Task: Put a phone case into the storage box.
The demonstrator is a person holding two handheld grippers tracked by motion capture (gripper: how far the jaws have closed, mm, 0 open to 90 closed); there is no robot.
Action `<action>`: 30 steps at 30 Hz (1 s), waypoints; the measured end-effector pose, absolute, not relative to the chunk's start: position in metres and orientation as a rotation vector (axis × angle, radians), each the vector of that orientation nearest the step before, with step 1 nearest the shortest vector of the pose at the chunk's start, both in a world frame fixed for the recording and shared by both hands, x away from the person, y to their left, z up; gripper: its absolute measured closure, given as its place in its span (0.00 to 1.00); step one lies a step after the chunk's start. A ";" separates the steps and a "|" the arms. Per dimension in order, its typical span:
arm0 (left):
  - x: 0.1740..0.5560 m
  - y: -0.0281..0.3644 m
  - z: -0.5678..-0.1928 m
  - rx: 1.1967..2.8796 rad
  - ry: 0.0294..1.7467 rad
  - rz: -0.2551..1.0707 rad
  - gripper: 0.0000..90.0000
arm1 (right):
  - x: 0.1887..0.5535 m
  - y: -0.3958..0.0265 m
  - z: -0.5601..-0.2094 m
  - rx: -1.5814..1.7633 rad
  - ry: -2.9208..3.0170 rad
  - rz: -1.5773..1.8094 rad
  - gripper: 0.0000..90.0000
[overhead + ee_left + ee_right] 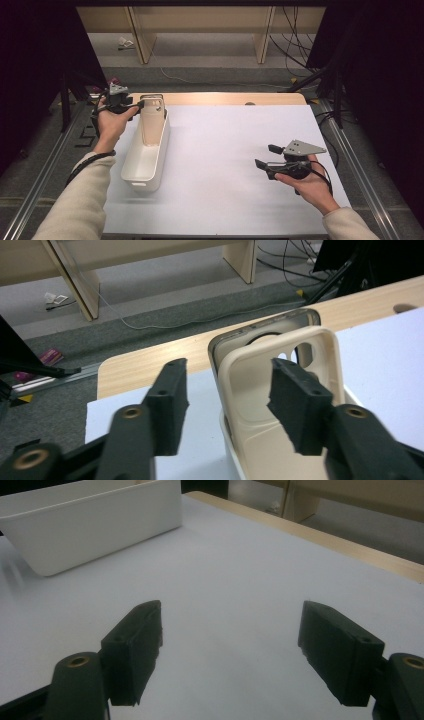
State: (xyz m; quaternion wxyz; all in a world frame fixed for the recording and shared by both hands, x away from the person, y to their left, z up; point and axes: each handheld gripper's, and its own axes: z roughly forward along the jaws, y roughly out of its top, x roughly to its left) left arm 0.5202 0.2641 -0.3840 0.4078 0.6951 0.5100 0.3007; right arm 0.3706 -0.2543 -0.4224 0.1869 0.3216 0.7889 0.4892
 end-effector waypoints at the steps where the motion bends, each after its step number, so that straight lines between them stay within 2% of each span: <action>1: 0.519 0.264 -0.383 1.746 1.286 0.756 0.46 | 0.371 -0.254 -0.422 0.904 2.220 1.379 0.29; 7: 0.509 0.264 -0.375 1.756 1.271 0.705 0.27 | 0.372 -0.255 -0.423 0.907 2.221 1.379 0.29; 12: 0.496 0.262 -0.369 1.755 1.235 0.661 0.17 | 0.372 -0.256 -0.423 0.912 2.217 1.379 0.28; 14: 0.490 0.259 -0.368 1.776 1.207 0.649 0.16 | 0.372 -0.256 -0.423 0.913 2.219 1.381 0.28; 18: 0.479 0.254 -0.365 1.803 1.163 0.635 0.06 | 0.372 -0.256 -0.423 0.915 2.218 1.382 0.28; 23: 0.467 0.250 -0.362 1.814 1.127 0.618 0.00 | 0.372 -0.256 -0.423 0.919 2.213 1.384 0.27; 30: 0.452 0.247 -0.362 1.824 1.090 0.611 0.00 | 0.372 -0.256 -0.423 0.918 2.213 1.380 0.27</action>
